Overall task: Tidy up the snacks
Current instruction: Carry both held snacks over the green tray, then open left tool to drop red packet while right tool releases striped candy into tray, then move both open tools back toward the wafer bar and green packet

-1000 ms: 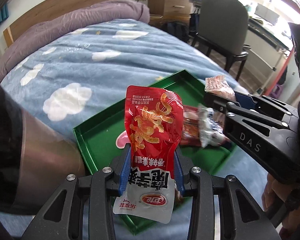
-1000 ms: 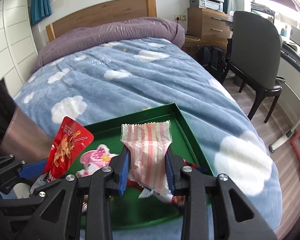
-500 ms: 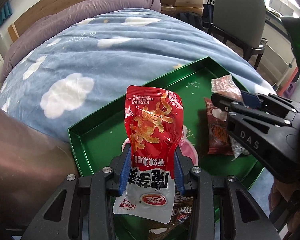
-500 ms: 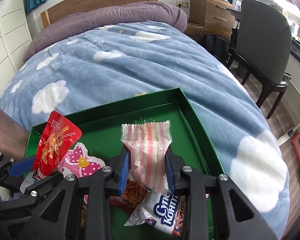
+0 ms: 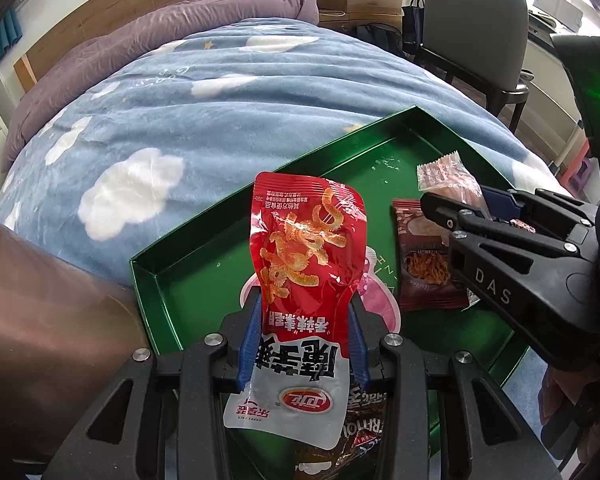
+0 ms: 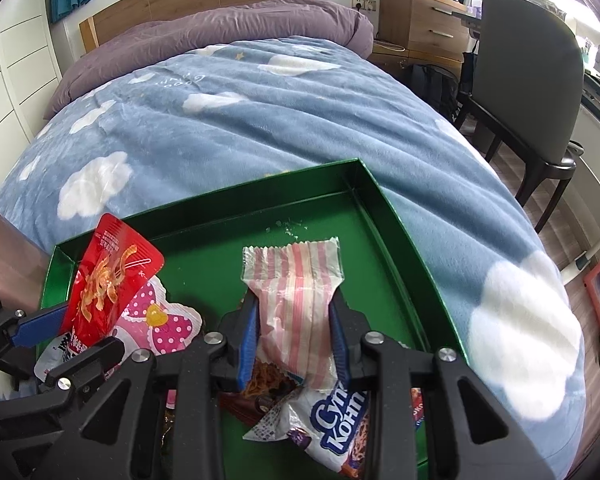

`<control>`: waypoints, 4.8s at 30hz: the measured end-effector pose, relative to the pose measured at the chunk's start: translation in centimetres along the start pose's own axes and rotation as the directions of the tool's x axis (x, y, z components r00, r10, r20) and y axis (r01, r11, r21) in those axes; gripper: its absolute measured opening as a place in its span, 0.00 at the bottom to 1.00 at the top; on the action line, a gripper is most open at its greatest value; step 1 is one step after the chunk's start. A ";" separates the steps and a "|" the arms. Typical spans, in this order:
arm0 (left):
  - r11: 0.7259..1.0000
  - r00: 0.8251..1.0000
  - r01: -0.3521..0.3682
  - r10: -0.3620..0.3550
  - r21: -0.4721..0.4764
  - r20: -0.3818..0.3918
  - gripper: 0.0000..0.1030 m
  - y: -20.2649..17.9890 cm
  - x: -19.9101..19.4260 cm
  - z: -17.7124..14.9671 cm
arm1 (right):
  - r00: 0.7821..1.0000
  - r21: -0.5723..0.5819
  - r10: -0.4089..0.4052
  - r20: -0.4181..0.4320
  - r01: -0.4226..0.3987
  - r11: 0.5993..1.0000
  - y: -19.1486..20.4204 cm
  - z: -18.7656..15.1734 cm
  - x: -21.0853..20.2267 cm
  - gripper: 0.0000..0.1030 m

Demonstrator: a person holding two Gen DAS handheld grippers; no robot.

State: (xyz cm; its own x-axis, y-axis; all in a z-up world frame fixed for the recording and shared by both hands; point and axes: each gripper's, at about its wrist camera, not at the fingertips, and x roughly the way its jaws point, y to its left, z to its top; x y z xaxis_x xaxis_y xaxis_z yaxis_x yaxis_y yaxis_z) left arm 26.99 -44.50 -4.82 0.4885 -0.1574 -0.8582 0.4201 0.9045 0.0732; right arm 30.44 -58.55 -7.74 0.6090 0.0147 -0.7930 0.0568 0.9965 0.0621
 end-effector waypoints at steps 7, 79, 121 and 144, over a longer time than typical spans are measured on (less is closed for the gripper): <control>1.000 1.000 -0.001 0.001 0.002 -0.002 0.33 -0.2 0.3 -0.1 | 1.000 -0.006 0.003 -0.001 -0.003 1.000 0.4 -0.5 0.3 0.00; 0.993 0.987 0.042 -0.058 0.110 0.148 0.59 0.1 -15.6 -9.9 | 0.985 -0.025 -0.007 0.173 0.012 1.000 4.0 -6.7 -18.8 0.70; 0.889 0.953 -0.226 0.286 -0.398 0.098 0.78 33.6 -21.7 -27.4 | 0.945 -0.330 0.317 0.083 -0.274 0.903 33.5 -15.0 -23.0 0.98; 0.865 0.970 -0.194 0.239 -0.462 0.040 0.78 37.1 -16.3 -27.6 | 0.948 -0.386 0.318 0.018 -0.287 0.877 39.4 -12.6 -17.0 0.98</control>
State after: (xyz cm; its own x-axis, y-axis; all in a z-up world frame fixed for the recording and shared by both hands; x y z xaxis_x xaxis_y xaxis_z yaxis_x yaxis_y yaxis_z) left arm 13.53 2.52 -2.17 0.6054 0.0477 -0.7945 -0.0850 0.9964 -0.0050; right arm 12.37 -18.53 0.50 0.6093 0.3295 -0.7212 -0.4304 0.9014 0.0481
